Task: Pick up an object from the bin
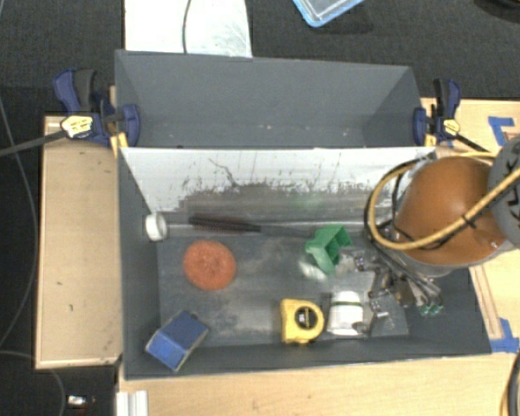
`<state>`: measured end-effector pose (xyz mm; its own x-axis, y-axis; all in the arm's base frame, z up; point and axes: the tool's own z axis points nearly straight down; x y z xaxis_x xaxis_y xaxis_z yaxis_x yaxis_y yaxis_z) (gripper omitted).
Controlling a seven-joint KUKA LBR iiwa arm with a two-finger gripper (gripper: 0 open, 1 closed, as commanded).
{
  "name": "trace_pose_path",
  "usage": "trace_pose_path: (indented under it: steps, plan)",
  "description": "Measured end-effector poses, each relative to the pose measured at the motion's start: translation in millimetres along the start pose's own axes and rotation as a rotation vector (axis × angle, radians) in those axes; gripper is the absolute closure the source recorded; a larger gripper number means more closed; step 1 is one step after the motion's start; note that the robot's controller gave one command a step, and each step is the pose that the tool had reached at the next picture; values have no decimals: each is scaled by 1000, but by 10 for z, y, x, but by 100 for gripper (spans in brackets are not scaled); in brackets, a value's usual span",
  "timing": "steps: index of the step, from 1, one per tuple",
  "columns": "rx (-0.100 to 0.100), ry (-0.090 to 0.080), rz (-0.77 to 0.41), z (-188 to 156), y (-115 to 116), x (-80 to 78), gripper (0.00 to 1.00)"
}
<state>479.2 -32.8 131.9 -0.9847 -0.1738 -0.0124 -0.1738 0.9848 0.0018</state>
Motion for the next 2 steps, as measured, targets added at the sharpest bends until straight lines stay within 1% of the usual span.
trace_pose_path:
  steps: [1, 2]
  plan:
    - [-3, 3, 8, 431, -152, -34, 0]
    - [-1, -4, 58, 460, -8, -15, 100]
